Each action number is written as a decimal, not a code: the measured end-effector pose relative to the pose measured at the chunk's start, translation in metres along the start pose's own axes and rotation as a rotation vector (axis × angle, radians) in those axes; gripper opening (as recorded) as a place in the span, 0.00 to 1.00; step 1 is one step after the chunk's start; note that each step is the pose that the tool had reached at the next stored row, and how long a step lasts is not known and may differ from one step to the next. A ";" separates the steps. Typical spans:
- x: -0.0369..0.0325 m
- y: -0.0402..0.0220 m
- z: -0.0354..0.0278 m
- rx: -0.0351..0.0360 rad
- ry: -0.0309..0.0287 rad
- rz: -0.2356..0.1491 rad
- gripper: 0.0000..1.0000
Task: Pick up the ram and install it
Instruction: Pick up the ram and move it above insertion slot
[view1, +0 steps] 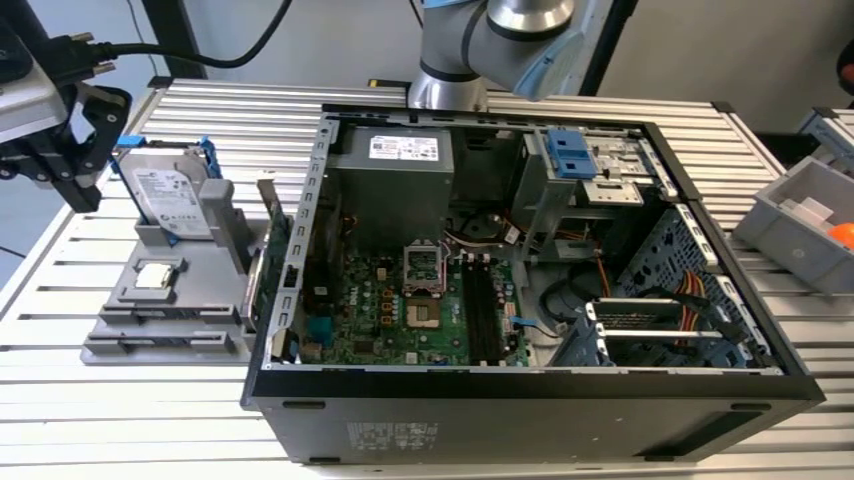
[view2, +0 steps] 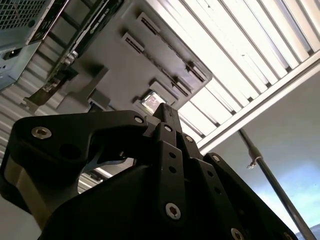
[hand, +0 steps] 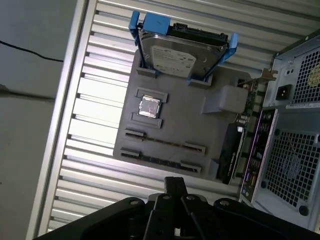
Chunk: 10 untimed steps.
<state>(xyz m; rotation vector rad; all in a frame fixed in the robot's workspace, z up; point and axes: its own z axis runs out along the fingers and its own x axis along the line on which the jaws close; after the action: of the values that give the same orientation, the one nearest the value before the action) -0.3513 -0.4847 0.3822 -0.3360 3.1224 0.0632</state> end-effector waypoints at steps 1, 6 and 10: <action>0.0000 0.0000 0.0000 0.0001 0.0002 -0.005 0.00; 0.0000 0.0000 -0.0001 0.0007 0.0015 -0.033 0.00; 0.0000 0.0000 -0.0001 0.0013 0.0025 -0.054 0.00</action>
<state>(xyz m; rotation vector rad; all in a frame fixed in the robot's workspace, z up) -0.3513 -0.4847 0.3823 -0.4207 3.1134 0.0607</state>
